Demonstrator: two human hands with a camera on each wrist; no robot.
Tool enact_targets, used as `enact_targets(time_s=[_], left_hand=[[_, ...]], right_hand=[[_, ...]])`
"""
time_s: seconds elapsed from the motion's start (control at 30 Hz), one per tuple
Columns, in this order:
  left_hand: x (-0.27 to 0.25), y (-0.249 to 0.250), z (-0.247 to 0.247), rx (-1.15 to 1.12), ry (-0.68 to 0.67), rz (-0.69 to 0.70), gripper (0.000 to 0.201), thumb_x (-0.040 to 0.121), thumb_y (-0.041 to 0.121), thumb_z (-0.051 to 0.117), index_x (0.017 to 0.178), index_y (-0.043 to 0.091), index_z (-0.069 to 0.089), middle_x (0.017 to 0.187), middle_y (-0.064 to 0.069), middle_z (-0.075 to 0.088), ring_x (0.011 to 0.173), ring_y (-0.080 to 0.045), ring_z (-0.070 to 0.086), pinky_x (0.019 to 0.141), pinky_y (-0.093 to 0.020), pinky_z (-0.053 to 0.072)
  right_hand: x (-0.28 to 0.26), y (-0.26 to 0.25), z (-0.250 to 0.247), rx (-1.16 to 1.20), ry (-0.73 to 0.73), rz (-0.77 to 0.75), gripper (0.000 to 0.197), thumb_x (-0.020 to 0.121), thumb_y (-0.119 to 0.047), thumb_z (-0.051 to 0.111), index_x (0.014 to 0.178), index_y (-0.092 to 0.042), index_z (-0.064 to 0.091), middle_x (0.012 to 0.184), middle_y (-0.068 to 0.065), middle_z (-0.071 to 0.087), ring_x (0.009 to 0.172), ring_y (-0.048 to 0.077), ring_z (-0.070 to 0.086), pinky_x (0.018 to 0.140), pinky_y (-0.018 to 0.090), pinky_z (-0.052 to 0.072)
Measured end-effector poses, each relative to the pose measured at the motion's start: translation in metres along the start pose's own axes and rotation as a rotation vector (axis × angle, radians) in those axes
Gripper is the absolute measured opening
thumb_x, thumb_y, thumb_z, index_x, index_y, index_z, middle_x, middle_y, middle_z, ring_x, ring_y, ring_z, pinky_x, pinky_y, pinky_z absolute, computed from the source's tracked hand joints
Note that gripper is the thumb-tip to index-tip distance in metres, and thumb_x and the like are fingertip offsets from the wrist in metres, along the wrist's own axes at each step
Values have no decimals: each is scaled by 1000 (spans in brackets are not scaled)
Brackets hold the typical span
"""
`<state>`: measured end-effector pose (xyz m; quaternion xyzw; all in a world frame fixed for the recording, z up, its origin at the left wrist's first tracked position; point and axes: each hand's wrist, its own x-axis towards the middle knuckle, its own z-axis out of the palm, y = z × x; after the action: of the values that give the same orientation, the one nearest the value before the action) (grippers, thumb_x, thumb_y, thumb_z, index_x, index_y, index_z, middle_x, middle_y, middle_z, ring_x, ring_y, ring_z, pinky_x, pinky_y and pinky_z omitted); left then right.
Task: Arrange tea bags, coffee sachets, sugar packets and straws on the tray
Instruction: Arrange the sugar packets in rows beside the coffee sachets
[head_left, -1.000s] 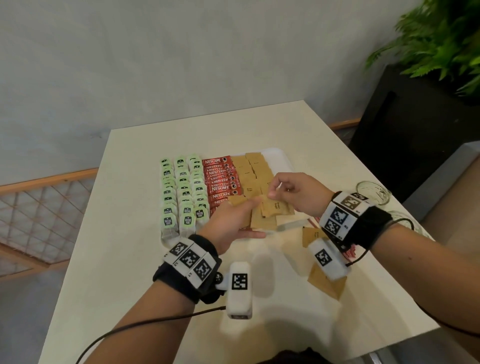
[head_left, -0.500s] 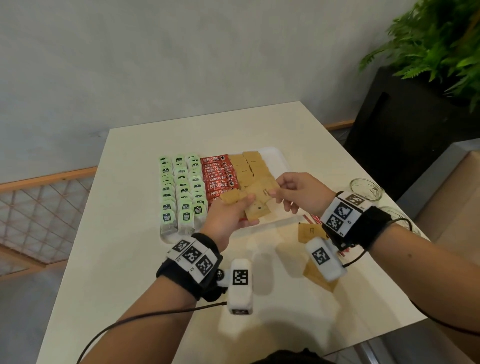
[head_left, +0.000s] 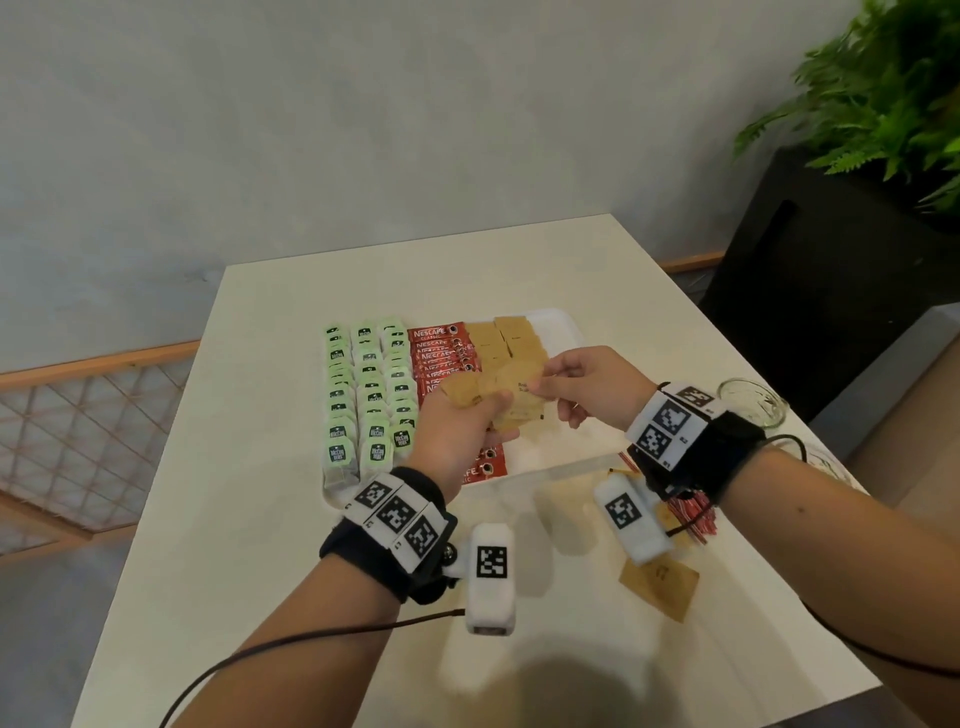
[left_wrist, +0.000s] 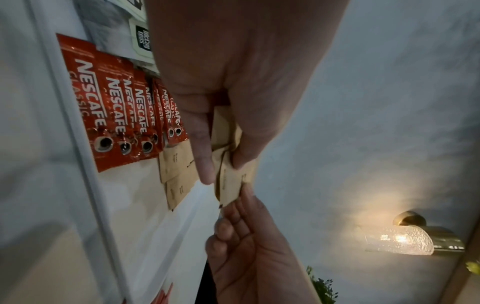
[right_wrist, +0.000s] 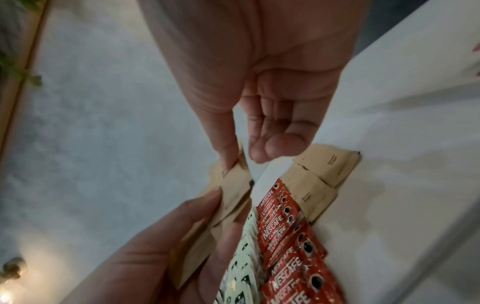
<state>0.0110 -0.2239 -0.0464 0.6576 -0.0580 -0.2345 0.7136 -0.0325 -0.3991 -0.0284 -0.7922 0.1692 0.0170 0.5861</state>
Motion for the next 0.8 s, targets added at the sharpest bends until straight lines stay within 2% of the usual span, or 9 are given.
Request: enact_targets(time_s=[0.07,0.2,0.33,0.43,0.53,0.7,0.8], left_hand=[[6,4,1,-38,31,31,23,92,4,65,114,7,62,104,-8,73,89,-21,74,72,-35,61],[16,9,-4,-60,61,47,14,93,5,64,104,12,65,99,-4,74,86,-17,74,68,-32,61],[28,14,-24,-136,147,20,21,92,9,65,113,4,65,108,-10,73,93,-21,73,70,-31,61],[34,17,-37,-166,187,-11,25,91,10,68,114,4,65,103,-11,74,87,-21,74,71,-32,62],[37,13,-43,-184,202,-30,22,90,9,68,112,7,66,104,-10,74,90,-21,74,75,-36,62],[38,5,-46,-200,194,-78,15,91,9,66,107,8,67,97,-7,76,88,-20,74,71,-34,63],[39,3,-47,-231,203,-96,14,91,8,66,105,8,66,87,-3,77,83,-18,75,68,-32,63]], right_hand=[[5,0,2,27,-12,10,21,86,-20,72,99,-4,67,75,4,66,53,11,57,52,23,50],[19,-2,2,14,15,5,14,88,-19,70,93,-6,70,78,6,67,56,10,59,51,22,50],[35,19,-3,-53,102,90,14,89,-21,68,92,-8,70,87,7,71,59,12,60,50,23,51],[43,43,-1,-236,87,221,16,87,-25,70,87,-9,71,85,11,74,62,15,62,55,25,53],[48,53,8,-290,69,281,13,87,-24,70,87,-11,70,85,15,74,60,16,62,55,25,53],[55,46,18,-302,112,311,19,85,-26,73,88,-8,70,67,6,69,50,11,59,47,20,48],[56,42,19,-282,123,333,21,83,-26,76,86,-6,70,65,6,69,48,11,60,45,19,48]])
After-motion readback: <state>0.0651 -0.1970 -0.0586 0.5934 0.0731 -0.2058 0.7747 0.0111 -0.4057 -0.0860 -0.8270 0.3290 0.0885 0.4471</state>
